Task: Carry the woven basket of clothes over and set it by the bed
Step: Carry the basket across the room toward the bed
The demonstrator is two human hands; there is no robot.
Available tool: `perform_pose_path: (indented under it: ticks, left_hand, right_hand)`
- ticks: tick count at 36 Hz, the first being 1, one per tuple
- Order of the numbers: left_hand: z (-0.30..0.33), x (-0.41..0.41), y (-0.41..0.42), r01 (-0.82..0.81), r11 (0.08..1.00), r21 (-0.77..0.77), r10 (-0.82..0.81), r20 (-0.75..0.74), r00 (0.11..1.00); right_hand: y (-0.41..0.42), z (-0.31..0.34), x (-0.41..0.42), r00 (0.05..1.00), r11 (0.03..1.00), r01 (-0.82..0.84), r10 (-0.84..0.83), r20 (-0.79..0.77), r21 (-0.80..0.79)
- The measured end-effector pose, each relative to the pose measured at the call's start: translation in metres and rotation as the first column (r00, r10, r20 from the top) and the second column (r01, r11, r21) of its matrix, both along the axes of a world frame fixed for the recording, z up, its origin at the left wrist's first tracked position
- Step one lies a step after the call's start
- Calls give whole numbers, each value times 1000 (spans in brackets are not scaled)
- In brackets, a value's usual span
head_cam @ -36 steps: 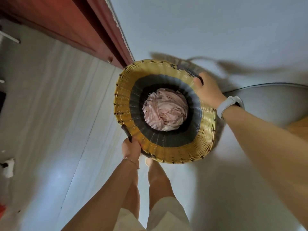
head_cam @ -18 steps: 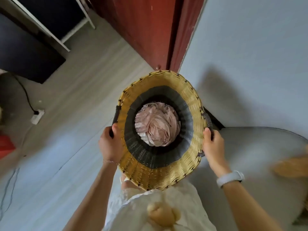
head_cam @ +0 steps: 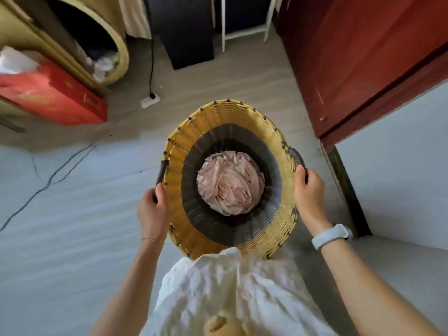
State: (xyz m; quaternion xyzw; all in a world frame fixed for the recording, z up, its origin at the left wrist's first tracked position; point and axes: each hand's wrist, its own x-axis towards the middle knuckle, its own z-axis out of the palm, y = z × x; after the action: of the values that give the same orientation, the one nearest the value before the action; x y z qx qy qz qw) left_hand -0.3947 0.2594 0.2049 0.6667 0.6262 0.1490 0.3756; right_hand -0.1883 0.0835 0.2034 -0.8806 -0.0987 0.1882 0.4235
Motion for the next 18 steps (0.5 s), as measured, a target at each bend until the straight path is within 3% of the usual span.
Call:
perform_pose_path:
  ticks: [7,12,18]
  left_hand:
    - [7,-127,26,-375,927,7,375,9,927]
    - [18,-197,42,-660,751,-12,660,48,750]
    - [20,-277,55,-848,529,-5,847,51,529]
  right_hand:
    - [106,12,-76,957,957,-291,291,-4,-15]
    - [186,15,-140,847,846,-532,532,-17,-33]
    - [273,21,-224,656,657,-754,752,-68,-13]
